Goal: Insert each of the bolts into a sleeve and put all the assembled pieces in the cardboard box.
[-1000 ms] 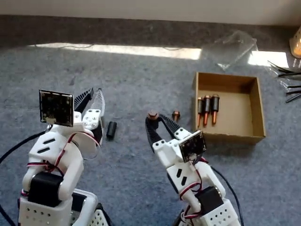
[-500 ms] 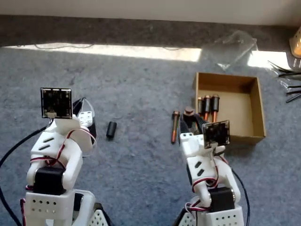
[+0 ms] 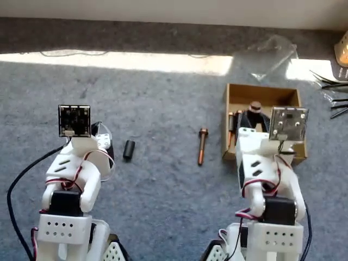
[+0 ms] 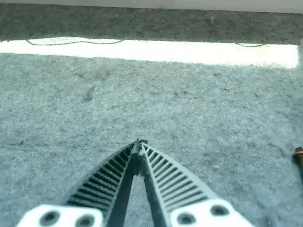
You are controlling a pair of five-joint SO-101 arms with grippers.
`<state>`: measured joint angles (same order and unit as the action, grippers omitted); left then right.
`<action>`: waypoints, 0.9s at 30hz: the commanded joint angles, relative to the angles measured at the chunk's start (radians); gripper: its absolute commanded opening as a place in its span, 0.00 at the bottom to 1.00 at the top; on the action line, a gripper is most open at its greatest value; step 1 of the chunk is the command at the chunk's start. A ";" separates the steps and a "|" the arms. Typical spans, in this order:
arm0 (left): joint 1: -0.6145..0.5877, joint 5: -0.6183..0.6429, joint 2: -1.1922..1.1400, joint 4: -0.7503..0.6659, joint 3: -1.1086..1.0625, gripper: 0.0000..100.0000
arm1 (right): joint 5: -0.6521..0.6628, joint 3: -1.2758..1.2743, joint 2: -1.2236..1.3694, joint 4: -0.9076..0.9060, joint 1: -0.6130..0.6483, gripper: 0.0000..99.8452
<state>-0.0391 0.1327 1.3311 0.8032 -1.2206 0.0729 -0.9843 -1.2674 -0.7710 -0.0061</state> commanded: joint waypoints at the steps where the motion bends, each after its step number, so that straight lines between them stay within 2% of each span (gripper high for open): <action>1: -0.012 -0.005 0.002 -0.032 -0.002 0.01 | 0.012 0.145 0.173 0.001 -0.058 0.01; 9: -0.084 -0.002 0.002 -0.032 -0.004 0.01 | 0.012 0.340 0.549 0.001 -0.145 0.01; 15: -0.090 -0.002 0.002 -0.032 -0.005 0.01 | 0.031 0.489 0.820 -0.001 -0.183 0.01; 19: -0.090 -0.002 0.002 -0.032 -0.007 0.01 | 0.112 0.576 1.000 -0.004 -0.193 0.01; 27: -0.088 -0.003 0.002 -0.060 -0.042 0.01 | 0.118 0.762 1.313 -0.004 -0.189 0.01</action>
<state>-0.1174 0.1327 1.3311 0.7894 -1.2467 0.1772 -0.3414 -0.0061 -0.7725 -0.1857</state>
